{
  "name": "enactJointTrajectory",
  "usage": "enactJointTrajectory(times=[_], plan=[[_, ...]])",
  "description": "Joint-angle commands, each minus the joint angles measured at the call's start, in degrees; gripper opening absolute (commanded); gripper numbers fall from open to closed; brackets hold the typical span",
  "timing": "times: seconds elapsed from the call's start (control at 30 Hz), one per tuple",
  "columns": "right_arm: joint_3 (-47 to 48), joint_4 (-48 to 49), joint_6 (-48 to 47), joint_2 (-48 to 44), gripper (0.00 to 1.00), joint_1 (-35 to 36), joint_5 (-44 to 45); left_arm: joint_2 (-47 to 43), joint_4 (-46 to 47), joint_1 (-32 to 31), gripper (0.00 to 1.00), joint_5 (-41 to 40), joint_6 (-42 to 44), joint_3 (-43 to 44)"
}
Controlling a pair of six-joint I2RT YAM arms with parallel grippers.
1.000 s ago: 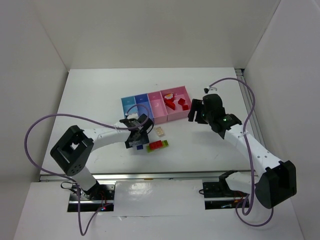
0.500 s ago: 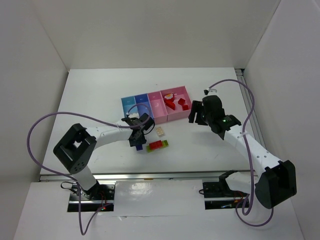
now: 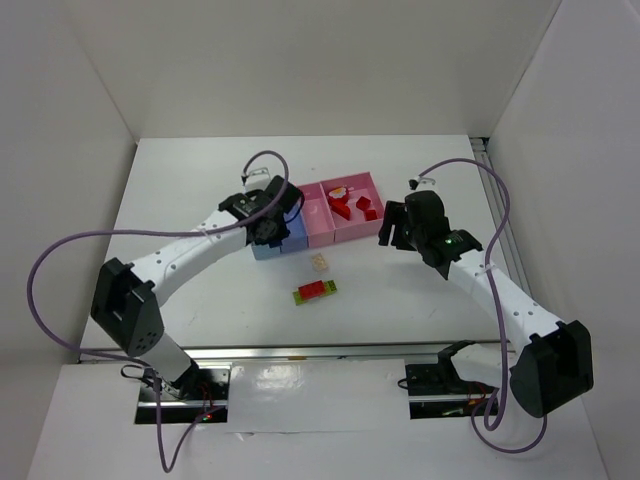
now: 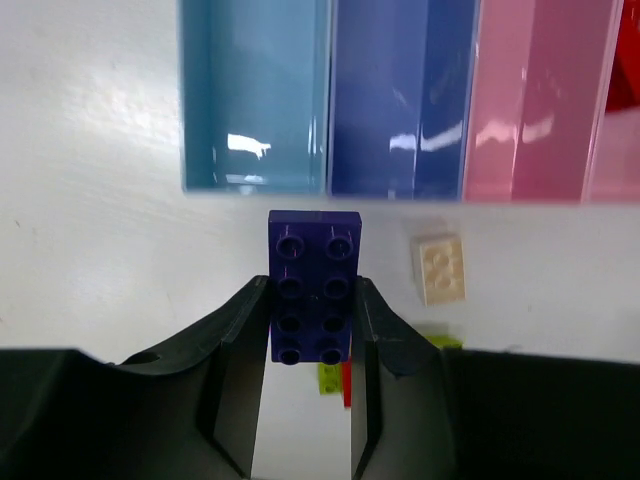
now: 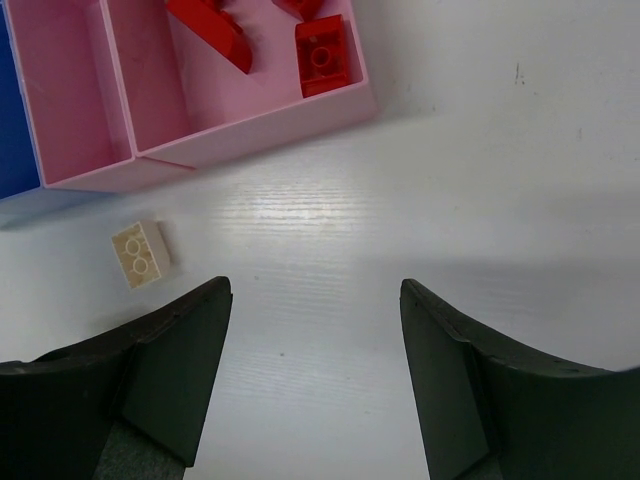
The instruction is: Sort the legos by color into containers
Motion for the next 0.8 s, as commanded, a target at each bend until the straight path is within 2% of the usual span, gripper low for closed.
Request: enactJointTrajectory(times=[0.0,0.27,0.33,0.4,0.43,0.57,0.6,0.63,0.73,0.77], plan=[[1.9,0.0,-0.8,-1.7,0.75,0.1,2.1,4.1,-2.9,4.8,0.07,-3.7,3.8,5.8],[2.5,-0.5,-0.8,-1.7,0.76,0.1,2.6,12.0,2.5,12.1,0.08,0.9,8.5,8.7],[2.5,-1.2,-0.8,-1.7,0.79,0.1,2.6,13.1,3.0,13.5,0.29,2.4,9.1,8.7],[3.0,-1.7,-0.8,-1.7,0.81,0.1,1.7,13.8,3.6,13.5,0.43,2.4,9.1,8.7],[3.0,-1.7,-0.8,-1.7,0.83,0.1,0.0,13.8,4.8,13.5,0.57,3.1,9.7,8.1],[2.5,-1.2,-0.2,-1.7,0.84,0.1,-2.7,12.7,7.4,13.5,0.62,3.7,10.6,6.8],[2.5,-1.2,-0.2,-1.7,0.84,0.1,-2.8,12.7,7.4,13.5,0.76,3.7,11.1,6.8],[2.5,-1.2,-0.2,-1.2,0.84,0.1,-2.8,12.7,7.4,13.5,0.79,3.7,11.1,7.3],[3.0,-1.2,-0.9,-0.7,0.84,0.6,-6.5,12.7,7.4,12.9,0.82,4.2,11.6,7.8],[3.0,-1.2,-1.4,-0.1,0.84,0.6,-10.3,11.7,6.9,12.9,0.81,4.2,11.6,7.8]])
